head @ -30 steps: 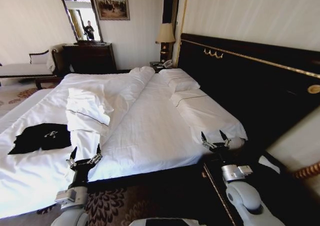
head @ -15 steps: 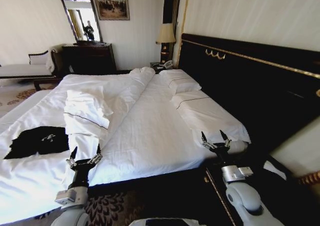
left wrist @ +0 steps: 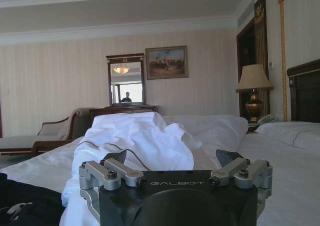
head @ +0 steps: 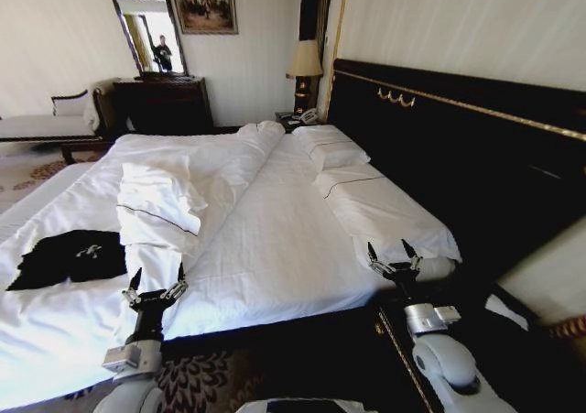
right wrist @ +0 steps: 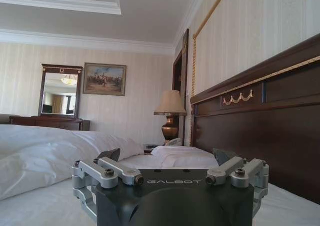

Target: Fold the clothes on the bed.

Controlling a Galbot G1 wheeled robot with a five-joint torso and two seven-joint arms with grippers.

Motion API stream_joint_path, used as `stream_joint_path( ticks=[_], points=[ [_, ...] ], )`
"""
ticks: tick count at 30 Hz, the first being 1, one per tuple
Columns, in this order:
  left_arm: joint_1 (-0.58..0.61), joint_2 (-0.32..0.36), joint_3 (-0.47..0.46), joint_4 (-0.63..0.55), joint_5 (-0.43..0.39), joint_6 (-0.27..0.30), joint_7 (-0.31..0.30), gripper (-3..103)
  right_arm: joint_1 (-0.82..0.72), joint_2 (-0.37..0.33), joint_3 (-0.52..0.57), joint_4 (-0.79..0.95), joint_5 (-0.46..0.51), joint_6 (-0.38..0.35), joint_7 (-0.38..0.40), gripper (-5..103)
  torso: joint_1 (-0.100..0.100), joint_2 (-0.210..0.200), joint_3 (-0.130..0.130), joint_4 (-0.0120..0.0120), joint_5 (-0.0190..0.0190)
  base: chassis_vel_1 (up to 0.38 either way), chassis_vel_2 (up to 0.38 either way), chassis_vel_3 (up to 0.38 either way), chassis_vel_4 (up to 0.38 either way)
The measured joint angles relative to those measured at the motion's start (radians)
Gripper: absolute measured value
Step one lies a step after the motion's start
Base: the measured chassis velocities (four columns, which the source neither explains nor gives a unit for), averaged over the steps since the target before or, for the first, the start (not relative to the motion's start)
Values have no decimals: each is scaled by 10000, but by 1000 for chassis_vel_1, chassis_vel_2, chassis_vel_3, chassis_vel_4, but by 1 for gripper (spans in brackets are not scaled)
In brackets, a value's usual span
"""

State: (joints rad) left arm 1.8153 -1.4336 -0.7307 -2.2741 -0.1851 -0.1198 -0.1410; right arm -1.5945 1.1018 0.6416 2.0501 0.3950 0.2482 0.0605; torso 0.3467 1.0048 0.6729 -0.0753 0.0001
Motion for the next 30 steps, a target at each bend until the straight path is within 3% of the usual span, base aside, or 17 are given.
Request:
stream_joint_path(
  ticks=[30],
  points=[
    [41,-58,14,-13,54,-50,-1,100,55,87,-59,-58,15,-16,1,100,0,0,0,1,-1,96,89,-93,-97]
  ],
)
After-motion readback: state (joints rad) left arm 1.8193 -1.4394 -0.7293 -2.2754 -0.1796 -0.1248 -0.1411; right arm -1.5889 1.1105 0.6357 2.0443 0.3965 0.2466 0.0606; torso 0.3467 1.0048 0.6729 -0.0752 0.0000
